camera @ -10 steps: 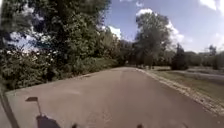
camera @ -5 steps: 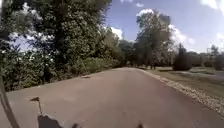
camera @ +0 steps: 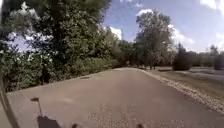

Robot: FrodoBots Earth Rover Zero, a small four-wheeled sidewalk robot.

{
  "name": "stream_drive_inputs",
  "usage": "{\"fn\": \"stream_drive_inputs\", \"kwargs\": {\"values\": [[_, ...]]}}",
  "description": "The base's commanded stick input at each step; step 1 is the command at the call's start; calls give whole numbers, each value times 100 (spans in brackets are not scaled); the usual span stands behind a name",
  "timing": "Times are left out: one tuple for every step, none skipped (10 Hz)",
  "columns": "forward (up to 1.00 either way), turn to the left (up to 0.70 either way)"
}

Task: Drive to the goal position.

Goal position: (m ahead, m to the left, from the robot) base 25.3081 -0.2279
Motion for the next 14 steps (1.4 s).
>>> {"fn": "stream_drive_inputs", "kwargs": {"values": [[70,0],[70,0],[70,0],[70,0],[70,0],[70,0],[70,0],[70,0],[70,0],[70,0],[70,0],[70,0],[70,0],[70,0]]}}
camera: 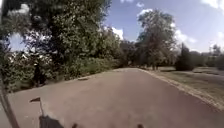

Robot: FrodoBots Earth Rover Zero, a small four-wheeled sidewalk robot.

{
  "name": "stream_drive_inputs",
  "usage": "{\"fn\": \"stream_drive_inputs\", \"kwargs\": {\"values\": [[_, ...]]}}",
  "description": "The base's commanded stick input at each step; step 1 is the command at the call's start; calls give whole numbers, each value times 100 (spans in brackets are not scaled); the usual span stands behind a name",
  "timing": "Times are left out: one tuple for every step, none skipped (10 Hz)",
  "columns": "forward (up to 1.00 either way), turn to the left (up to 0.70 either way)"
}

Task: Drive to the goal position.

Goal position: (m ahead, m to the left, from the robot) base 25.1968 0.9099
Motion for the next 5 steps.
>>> {"fn": "stream_drive_inputs", "kwargs": {"values": [[70,0],[70,0],[70,0],[70,0],[70,0]]}}
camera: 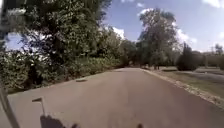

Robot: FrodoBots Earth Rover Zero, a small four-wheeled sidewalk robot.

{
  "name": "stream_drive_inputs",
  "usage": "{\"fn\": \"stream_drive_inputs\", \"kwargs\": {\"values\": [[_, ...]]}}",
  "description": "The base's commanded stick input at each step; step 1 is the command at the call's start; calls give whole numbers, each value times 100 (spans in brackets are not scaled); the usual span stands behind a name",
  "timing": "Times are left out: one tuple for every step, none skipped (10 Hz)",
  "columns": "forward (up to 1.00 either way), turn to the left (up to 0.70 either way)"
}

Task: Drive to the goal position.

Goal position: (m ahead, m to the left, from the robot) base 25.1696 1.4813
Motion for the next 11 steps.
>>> {"fn": "stream_drive_inputs", "kwargs": {"values": [[70,0],[70,0],[70,0],[70,0],[70,0],[70,0],[70,0],[70,0],[70,0],[70,0],[70,0]]}}
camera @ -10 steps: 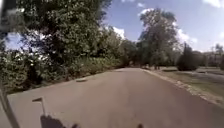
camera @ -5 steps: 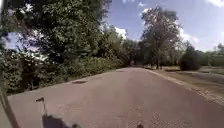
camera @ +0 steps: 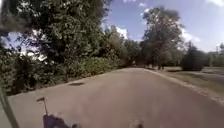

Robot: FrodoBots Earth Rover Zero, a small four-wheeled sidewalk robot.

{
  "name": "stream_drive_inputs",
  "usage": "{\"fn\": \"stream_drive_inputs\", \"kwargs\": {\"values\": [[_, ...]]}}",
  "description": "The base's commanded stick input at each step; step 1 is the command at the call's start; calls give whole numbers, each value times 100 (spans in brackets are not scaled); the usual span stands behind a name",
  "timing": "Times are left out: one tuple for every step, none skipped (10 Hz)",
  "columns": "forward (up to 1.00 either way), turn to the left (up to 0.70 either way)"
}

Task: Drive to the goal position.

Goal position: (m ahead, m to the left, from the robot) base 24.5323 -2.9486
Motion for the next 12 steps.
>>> {"fn": "stream_drive_inputs", "kwargs": {"values": [[10,0],[0,0],[0,0],[0,0],[0,0],[0,0],[0,0],[0,0],[0,0],[0,0],[6,0],[70,0]]}}
